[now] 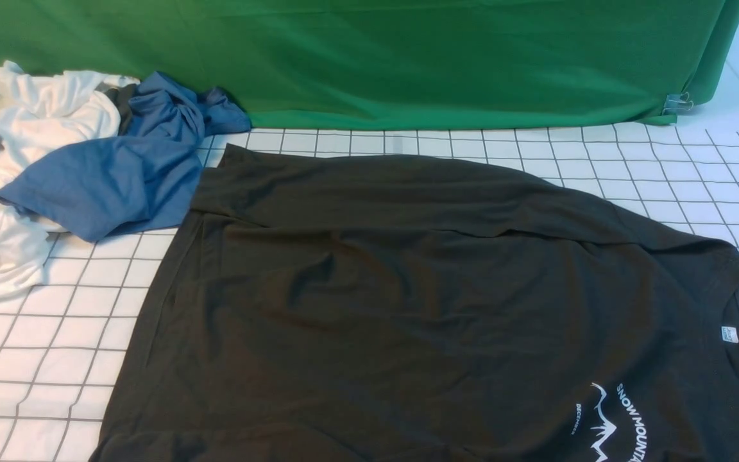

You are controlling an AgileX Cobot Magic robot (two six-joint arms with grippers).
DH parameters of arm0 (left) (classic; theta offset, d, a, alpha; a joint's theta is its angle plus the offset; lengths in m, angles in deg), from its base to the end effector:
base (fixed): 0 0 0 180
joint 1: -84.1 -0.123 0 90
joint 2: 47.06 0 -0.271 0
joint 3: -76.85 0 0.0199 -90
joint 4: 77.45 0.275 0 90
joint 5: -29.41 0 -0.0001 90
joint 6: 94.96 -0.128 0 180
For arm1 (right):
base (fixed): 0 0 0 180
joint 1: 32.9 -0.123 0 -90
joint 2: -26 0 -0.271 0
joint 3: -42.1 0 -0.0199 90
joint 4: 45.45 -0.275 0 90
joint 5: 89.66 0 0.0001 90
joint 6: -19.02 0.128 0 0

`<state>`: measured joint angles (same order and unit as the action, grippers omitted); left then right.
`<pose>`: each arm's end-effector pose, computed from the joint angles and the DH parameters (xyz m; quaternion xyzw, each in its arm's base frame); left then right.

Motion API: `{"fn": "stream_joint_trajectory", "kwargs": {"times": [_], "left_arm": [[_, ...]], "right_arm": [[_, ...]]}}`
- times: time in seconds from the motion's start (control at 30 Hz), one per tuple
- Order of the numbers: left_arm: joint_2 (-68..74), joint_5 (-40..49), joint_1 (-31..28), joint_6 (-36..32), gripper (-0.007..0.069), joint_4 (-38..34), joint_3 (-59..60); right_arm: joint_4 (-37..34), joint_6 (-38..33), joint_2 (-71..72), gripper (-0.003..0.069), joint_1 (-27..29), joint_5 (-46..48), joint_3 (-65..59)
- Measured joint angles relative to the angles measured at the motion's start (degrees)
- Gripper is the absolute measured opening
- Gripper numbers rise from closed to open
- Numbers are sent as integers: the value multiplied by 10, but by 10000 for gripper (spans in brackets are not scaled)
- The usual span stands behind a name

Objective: Fold a long-sleeved shirt over a white checkered tablecloth.
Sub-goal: 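Grasp the left edge of the dark T-shirt lying flat on the table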

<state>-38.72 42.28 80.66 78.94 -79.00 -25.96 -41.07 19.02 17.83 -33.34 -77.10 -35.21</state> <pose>0.1309 0.0071 0.1848 0.0096 0.7569 0.0435 0.6520 0.1311 -0.0011 0.1851 -0.0256 0.7543 -0.0282 0.6554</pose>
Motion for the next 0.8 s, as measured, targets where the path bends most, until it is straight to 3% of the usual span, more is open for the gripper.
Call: {"fn": "stream_joint_trajectory", "kwargs": {"times": [0.33,0.63,0.7,0.8], "left_arm": [[0,-57,0,-5,-29,37,0],[0,-111,0,-7,-29,50,0],[0,-126,0,56,-29,-31,0],[0,-161,0,210,-29,-190,0]], "right_arm": [[0,74,0,239,0,0,0],[0,80,0,239,0,0,0],[0,105,0,239,0,0,0],[-29,210,0,239,0,0,0]]}}
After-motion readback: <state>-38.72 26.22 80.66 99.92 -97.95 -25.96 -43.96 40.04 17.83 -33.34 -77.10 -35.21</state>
